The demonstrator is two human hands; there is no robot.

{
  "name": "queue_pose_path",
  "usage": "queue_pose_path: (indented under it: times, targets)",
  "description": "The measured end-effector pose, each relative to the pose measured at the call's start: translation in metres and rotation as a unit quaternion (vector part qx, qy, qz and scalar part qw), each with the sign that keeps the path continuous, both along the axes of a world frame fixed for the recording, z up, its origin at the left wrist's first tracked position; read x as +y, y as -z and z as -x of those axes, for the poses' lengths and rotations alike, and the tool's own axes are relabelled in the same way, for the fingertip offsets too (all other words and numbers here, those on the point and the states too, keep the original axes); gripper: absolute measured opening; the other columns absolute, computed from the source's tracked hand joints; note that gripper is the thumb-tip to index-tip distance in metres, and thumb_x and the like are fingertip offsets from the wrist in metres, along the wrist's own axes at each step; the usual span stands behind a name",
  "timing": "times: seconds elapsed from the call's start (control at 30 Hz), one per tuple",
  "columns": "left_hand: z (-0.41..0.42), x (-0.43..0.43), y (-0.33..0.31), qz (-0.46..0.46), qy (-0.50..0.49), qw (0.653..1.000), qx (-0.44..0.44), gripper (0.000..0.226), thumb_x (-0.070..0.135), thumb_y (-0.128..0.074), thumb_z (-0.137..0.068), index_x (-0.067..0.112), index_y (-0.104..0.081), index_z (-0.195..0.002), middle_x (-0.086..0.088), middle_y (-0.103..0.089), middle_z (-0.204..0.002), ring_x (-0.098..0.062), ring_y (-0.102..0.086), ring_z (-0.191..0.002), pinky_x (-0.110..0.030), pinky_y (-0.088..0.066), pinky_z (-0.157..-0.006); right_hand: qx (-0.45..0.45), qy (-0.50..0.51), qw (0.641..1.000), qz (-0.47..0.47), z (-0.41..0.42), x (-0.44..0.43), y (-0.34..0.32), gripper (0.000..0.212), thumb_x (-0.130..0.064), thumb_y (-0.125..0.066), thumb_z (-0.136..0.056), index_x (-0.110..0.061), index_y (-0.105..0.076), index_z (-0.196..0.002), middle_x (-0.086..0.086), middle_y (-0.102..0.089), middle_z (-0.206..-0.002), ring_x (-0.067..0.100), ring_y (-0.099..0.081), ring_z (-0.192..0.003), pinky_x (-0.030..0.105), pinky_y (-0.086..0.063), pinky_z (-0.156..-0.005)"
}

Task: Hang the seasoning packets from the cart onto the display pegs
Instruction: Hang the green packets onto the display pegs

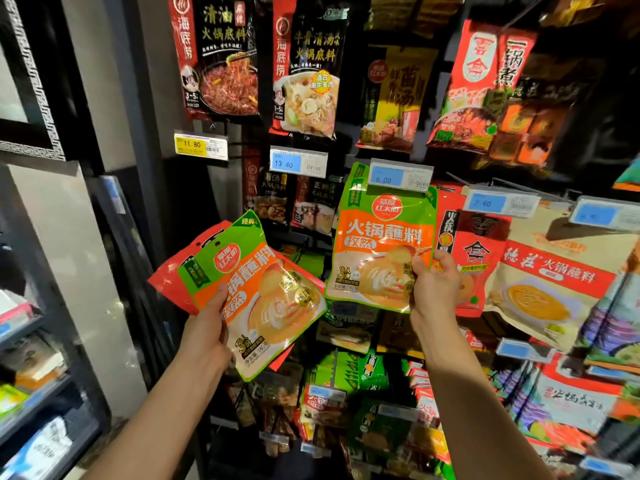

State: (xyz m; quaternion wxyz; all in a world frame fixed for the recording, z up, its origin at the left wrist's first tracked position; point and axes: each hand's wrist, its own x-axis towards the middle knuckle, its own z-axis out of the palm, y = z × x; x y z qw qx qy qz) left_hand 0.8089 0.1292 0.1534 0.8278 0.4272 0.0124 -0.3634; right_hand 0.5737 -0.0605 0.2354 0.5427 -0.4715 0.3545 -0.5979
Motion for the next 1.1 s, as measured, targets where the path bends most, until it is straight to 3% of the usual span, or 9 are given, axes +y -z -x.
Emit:
queue_pose_path:
  times: [0.17,0.27,0.43,0.67,0.93,1.03,1.1]
  targets:
    - [0.000,-0.003,-0.001,0.002,0.004,1.000,0.005,0.051,0.038,-0.078,-0.087,0.016,-0.067,-0.132,-0.008,-0.077,-0.112,-0.028,-0.074,-0.102,-0.059,-0.056,-0.093,0.017,0.017,1.000,-0.015,-0.002,-0.003,-0.003,0.020,-0.001,-0.063,-0.098,-0.021,-0.061,-0.098,0.002,-0.068,-0.092,0.024,-0.065,-0.091,0.035,-0.053,-0.082]
    - [0.000,-0.004,-0.001,-0.001,0.007,1.000,0.012,0.049,0.039,-0.079,-0.085,0.015,-0.069,-0.126,-0.008,-0.077,-0.110,-0.027,-0.076,-0.097,-0.057,-0.058,-0.089,0.032,0.016,0.999,-0.028,-0.006,-0.004,-0.005,0.018,-0.001,-0.064,-0.096,-0.013,-0.065,-0.109,0.009,-0.071,-0.104,0.032,-0.069,-0.103,0.048,-0.057,-0.094]
    - [-0.002,-0.006,0.001,0.003,0.008,1.000,0.020,0.054,0.040,-0.081,-0.082,0.015,-0.069,-0.128,-0.009,-0.077,-0.111,-0.028,-0.074,-0.100,-0.060,-0.056,-0.093,0.030,0.017,0.998,-0.052,-0.009,-0.008,-0.011,0.020,0.003,-0.063,-0.094,-0.017,-0.066,-0.096,0.016,-0.073,-0.101,0.033,-0.070,-0.094,0.058,-0.057,-0.093]
    - [-0.003,-0.006,-0.003,0.014,0.007,0.999,0.028,0.045,0.038,-0.081,-0.081,0.017,-0.070,-0.120,-0.009,-0.078,-0.109,-0.028,-0.075,-0.096,-0.061,-0.054,-0.095,-0.002,0.010,0.996,-0.089,-0.005,-0.011,-0.010,0.026,0.009,-0.060,-0.093,-0.016,-0.064,-0.086,0.008,-0.067,-0.088,0.027,-0.065,-0.091,0.048,-0.056,-0.089]
    - [-0.004,-0.004,-0.013,0.027,0.010,0.999,0.016,0.044,0.038,-0.078,-0.085,0.021,-0.069,-0.125,-0.007,-0.078,-0.107,-0.024,-0.077,-0.085,-0.051,-0.061,-0.079,0.008,0.021,0.996,-0.089,-0.008,-0.013,-0.013,0.024,0.008,-0.059,-0.093,-0.015,-0.064,-0.088,0.010,-0.068,-0.091,0.027,-0.065,-0.087,0.044,-0.056,-0.084]
    - [-0.004,-0.002,-0.016,0.022,0.007,1.000,0.010,0.054,0.040,-0.081,-0.081,0.019,-0.068,-0.129,-0.007,-0.077,-0.110,-0.027,-0.076,-0.094,-0.058,-0.058,-0.088,0.066,0.052,0.996,-0.041,-0.018,-0.026,-0.014,0.019,0.003,-0.060,-0.094,-0.016,-0.062,-0.091,0.005,-0.065,-0.087,0.024,-0.062,-0.081,0.033,-0.049,-0.071]
    - [-0.003,-0.002,-0.019,0.017,-0.001,1.000,0.009,0.055,0.038,-0.082,-0.081,0.017,-0.067,-0.130,-0.008,-0.078,-0.109,-0.026,-0.076,-0.093,-0.055,-0.060,-0.082,0.199,0.076,0.977,0.012,-0.023,-0.038,-0.009,0.008,-0.003,-0.060,-0.096,-0.011,-0.060,-0.098,0.007,-0.062,-0.089,0.031,-0.061,-0.086,0.033,-0.042,-0.068]
